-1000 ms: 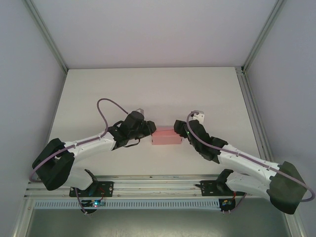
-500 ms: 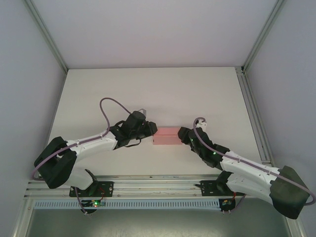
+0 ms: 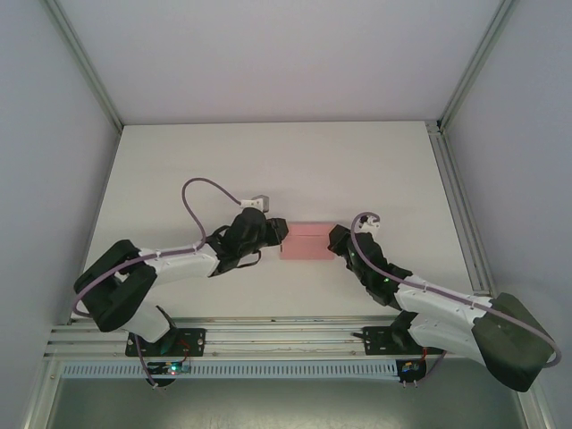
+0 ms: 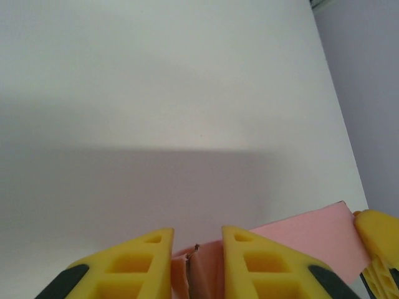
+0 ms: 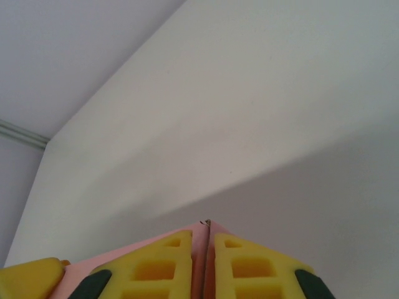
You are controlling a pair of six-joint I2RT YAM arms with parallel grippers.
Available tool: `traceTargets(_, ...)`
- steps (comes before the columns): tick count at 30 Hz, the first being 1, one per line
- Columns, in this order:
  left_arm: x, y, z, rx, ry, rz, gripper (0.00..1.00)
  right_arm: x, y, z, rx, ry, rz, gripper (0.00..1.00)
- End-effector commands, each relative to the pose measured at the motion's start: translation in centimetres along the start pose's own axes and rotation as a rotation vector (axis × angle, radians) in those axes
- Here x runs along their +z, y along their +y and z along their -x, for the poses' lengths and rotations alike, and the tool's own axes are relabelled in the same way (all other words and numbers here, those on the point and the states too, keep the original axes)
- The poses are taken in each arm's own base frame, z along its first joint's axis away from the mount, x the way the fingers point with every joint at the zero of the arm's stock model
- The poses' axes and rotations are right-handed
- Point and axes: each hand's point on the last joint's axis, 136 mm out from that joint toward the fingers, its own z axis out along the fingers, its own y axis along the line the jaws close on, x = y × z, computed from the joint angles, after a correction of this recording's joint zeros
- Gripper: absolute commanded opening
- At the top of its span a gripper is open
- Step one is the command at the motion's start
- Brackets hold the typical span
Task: Assemble paper box
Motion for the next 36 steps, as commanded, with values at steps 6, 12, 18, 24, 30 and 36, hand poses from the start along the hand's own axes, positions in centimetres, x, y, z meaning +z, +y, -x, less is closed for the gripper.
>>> traceTargets(6, -3.6, 15.8, -17.9, 0.228, 0.552, 0.474, 0.02, -3.3, -11.9, -8.8, -0.332, 0.287, -0.279, 0.0)
traceTargets(12, -3.6, 15.5, -17.7, 0.255, 0.532, 0.471, 0.02, -3.8, -11.4, -8.1, -0.347, 0.222, -0.247, 0.0)
traceTargets(18, -2.9, 13.3, -16.9, 0.287, 0.538, 0.418, 0.11, -4.1, -9.5, -6.3, -0.337, 0.168, -0.208, 0.0)
traceTargets(24, -2.8, 9.1, -11.1, 0.367, 0.464, 0.518, 0.26, -5.0, -3.0, -2.6, -0.251, 0.127, -0.065, 0.2)
traceTargets(30, -3.6, 5.1, -6.6, 0.428, 0.391, 0.505, 0.6, -6.1, 0.8, 0.9, -0.26, 0.14, -0.05, 0.43)
traceTargets(36, -4.7, -0.3, -2.0, 0.363, 0.27, 0.368, 1.0, -5.4, 3.5, 2.2, -0.554, 0.246, -0.053, 0.63)
